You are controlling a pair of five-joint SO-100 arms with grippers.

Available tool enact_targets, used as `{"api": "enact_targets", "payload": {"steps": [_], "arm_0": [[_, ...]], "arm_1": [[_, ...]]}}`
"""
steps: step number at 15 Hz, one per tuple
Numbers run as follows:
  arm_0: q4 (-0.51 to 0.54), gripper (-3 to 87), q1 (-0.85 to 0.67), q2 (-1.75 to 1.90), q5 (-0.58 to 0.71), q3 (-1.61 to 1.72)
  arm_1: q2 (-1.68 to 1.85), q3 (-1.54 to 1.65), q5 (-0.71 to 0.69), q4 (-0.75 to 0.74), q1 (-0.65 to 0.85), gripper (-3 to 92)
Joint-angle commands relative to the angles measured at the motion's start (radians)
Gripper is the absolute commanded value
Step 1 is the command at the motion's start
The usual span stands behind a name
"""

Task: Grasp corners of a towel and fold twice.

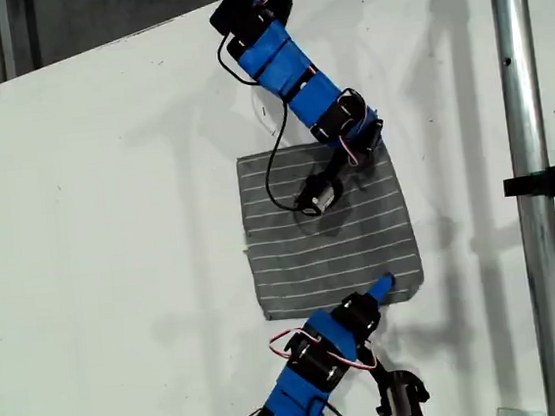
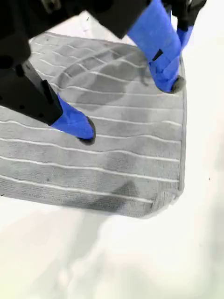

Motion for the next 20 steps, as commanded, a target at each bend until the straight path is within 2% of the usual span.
{"api": "enact_targets", "payload": {"steps": [1,5,9,12,14,16,17,19,20], "arm_0": [[-0.032,28.2,0.044,-0.046,-0.011,-0.063],[-0.071,28.6,0.067,-0.198,-0.06,-0.064],[-0.164,28.5,0.064,-0.313,-0.069,-0.067],[-0.187,28.2,0.063,-0.374,-0.083,-0.083],[-0.199,26.3,0.067,-0.453,-0.135,-0.083],[-0.213,21.7,0.075,-0.525,-0.186,-0.083],[-0.219,16.2,0.077,-0.545,-0.198,-0.083],[-0.238,-3.1,0.08,-0.563,-0.189,-0.083],[-0.238,-3.1,0.083,-0.563,-0.198,-0.078]], "arm_1": [[-0.02,-0.012,-0.006,-0.023,0.025,-0.2],[-0.035,-0.028,-0.009,-0.023,0.026,-0.2],[-0.035,-0.031,-0.017,-0.023,0.035,-0.2],[-0.038,-0.034,-0.025,-0.028,0.041,-0.2],[-0.04,-0.034,-0.026,-0.031,0.044,-0.2],[-0.043,-0.034,-0.026,-0.034,0.044,-0.2],[-0.046,-0.034,-0.026,-0.037,0.043,-0.2],[-0.051,-0.034,-0.026,-0.037,0.043,-0.2],[-0.051,-0.034,-0.026,-0.038,0.043,-0.2]]}}
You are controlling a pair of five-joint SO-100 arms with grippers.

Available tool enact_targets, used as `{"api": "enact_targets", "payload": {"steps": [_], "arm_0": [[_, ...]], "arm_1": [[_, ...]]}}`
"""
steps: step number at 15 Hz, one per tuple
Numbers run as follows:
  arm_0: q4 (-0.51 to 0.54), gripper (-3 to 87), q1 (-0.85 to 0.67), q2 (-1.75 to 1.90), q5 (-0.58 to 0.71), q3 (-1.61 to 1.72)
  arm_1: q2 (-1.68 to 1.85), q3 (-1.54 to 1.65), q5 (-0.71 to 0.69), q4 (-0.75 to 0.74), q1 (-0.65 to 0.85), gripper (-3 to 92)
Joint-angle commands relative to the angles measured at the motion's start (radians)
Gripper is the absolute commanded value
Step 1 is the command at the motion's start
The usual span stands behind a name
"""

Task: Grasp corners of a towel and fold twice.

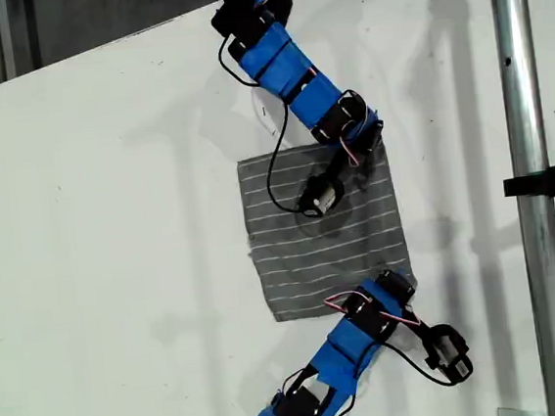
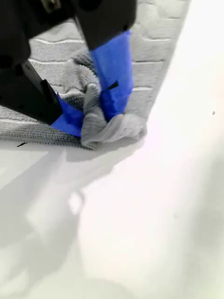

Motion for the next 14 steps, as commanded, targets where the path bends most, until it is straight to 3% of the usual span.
{"api": "enact_targets", "payload": {"steps": [1,6,11,12,14], "arm_0": [[-0.014,-3.0,0.018,0.002,-0.011,0.005],[0.04,-2.9,-0.002,0.133,0.072,0.002],[0.098,-2.9,-0.031,0.52,0.193,0.009],[0.086,-2.9,-0.038,0.575,0.199,0.032],[0.167,-2.9,-0.066,0.594,0.143,0.029]], "arm_1": [[-0.017,-0.005,-0.015,-0.041,0.032,-0.2],[0.043,-0.017,-0.003,-0.012,0.034,-0.2],[0.37,-0.06,0.015,0.089,0.018,-0.2],[0.423,-0.054,0.015,0.091,0.011,-0.2],[0.451,-0.066,0.008,0.08,0.012,-0.2]]}}
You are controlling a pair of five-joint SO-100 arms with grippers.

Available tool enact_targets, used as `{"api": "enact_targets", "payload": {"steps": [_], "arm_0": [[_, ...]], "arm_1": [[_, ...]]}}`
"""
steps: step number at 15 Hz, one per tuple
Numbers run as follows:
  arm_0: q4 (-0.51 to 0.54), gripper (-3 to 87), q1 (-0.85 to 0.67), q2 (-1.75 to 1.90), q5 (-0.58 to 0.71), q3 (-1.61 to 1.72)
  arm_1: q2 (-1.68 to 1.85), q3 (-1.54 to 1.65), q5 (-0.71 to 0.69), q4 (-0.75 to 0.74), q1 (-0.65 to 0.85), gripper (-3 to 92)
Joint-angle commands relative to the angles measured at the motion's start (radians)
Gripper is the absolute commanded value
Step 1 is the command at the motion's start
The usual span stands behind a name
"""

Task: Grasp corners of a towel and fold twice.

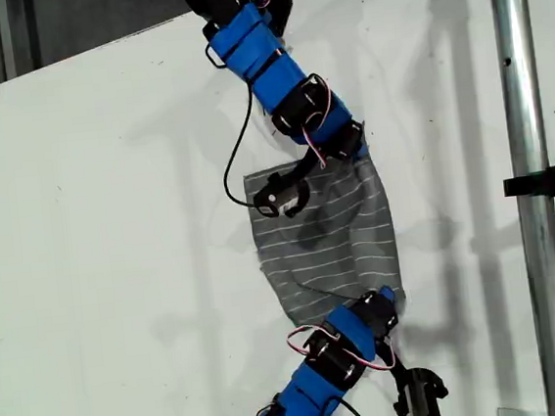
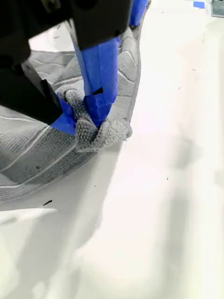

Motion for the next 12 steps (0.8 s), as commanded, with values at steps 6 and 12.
{"api": "enact_targets", "payload": {"steps": [6,12], "arm_0": [[0.189,-2.9,-0.23,0.221,-0.091,0.127],[0.221,-2.9,-0.637,0.572,0.127,0.568]], "arm_1": [[0.106,0.061,-0.149,-0.066,0.267,-0.2],[0.149,0.069,-0.54,-0.089,0.739,-0.2]]}}
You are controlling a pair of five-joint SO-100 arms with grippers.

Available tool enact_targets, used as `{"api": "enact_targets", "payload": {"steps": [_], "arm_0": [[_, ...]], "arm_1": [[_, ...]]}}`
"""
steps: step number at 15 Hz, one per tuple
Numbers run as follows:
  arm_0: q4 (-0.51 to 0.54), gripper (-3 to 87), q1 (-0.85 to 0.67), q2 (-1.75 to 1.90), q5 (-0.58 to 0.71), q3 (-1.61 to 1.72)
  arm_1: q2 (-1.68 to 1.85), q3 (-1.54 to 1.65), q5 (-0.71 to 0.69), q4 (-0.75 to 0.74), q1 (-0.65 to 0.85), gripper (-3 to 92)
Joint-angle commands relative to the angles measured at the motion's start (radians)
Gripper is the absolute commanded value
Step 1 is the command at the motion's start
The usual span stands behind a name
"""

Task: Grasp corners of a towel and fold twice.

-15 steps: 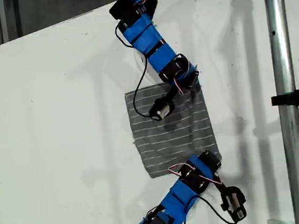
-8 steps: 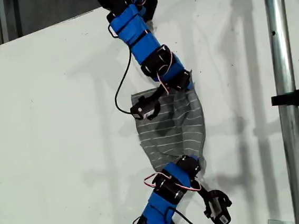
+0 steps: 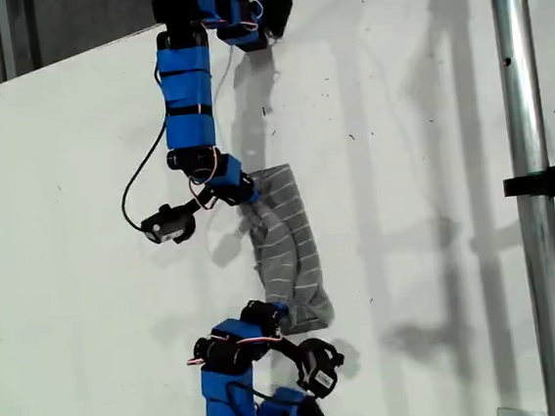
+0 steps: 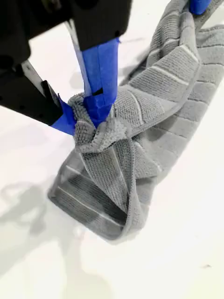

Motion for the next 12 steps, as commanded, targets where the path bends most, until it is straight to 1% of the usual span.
{"api": "enact_targets", "payload": {"steps": [1,2,3,4,7,10,12], "arm_0": [[0.02,-0.9,-0.155,0.15,0.121,0.057],[0.02,1.5,-0.192,0.186,0.175,0.069],[0.02,4.8,-0.198,0.219,0.196,0.071],[0.018,5.4,-0.192,0.242,0.189,0.078],[0.006,6.8,-0.104,0.227,0.095,0.161],[-0.017,10.4,-0.038,0.103,0.006,0.265],[-0.052,12.2,-0.025,-0.006,0.006,0.278]], "arm_1": [[0.144,-0.032,-0.109,-0.025,0.132,-0.2],[0.186,-0.035,-0.133,-0.018,0.16,-0.2],[0.221,-0.026,-0.15,-0.017,0.173,-0.2],[0.242,-0.006,-0.153,-0.015,0.175,-0.2],[0.247,0.087,-0.1,-0.023,0.104,-0.2],[0.229,0.169,-0.028,-0.032,0.043,-0.2],[0.189,0.196,-0.005,-0.06,0.02,-0.2]]}}
